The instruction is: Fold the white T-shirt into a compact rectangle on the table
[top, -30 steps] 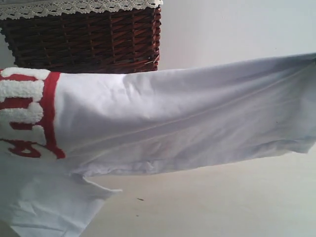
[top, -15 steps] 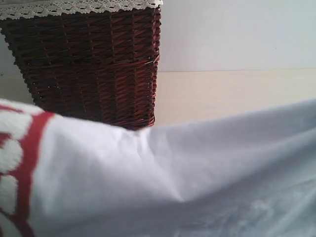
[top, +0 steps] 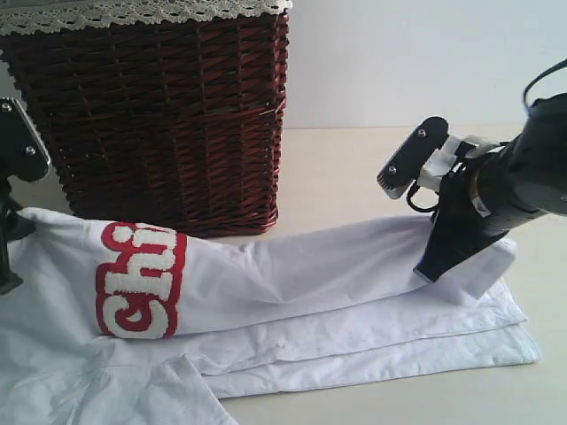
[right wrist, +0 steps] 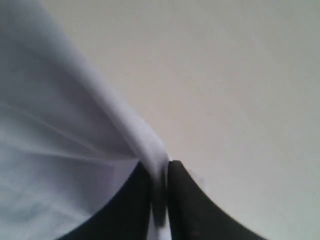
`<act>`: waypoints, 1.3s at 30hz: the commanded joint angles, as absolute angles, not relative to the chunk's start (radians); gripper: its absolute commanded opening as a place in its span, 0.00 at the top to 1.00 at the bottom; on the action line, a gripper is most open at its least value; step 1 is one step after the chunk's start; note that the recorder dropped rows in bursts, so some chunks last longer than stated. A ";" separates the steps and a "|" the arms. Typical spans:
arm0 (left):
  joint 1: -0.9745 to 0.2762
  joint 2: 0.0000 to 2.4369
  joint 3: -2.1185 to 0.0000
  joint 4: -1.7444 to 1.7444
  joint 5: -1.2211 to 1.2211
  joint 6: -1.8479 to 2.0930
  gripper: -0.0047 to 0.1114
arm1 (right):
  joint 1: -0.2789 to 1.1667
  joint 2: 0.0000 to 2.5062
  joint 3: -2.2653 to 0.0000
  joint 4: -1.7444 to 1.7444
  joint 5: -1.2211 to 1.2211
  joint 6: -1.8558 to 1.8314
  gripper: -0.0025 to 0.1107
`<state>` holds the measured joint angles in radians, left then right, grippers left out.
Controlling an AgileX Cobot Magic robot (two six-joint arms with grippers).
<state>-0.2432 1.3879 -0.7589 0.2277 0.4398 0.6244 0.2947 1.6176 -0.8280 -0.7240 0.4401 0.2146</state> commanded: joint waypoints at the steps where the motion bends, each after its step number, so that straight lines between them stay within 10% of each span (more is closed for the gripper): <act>1: -0.228 1.408 -0.757 0.231 0.235 0.564 0.54 | 0.295 1.709 -0.876 -1.198 0.416 0.697 0.61; 8: -0.171 1.396 -0.757 0.218 0.281 0.476 0.71 | 0.295 1.701 -0.926 -1.441 0.744 1.027 0.54; 18: -0.177 1.340 -0.757 0.083 0.518 0.457 0.75 | 0.295 1.653 -0.924 -0.525 0.585 -0.032 0.97; 26: -0.268 1.301 -0.757 -0.322 0.939 0.956 0.96 | 0.295 1.625 -0.924 -0.259 0.617 -0.217 0.98; 35: -0.454 1.287 -0.652 -0.424 1.082 0.903 0.49 | 0.295 1.625 -0.924 -0.147 0.633 -0.215 0.98; 39: -0.515 1.287 -0.527 -0.412 1.016 0.913 0.46 | 0.295 1.625 -0.924 -0.135 0.654 -0.215 0.98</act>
<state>-0.4753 1.2904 -0.5978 -0.4184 1.0582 0.9153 0.2947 1.6338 -0.9205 -0.1454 0.6412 -0.2076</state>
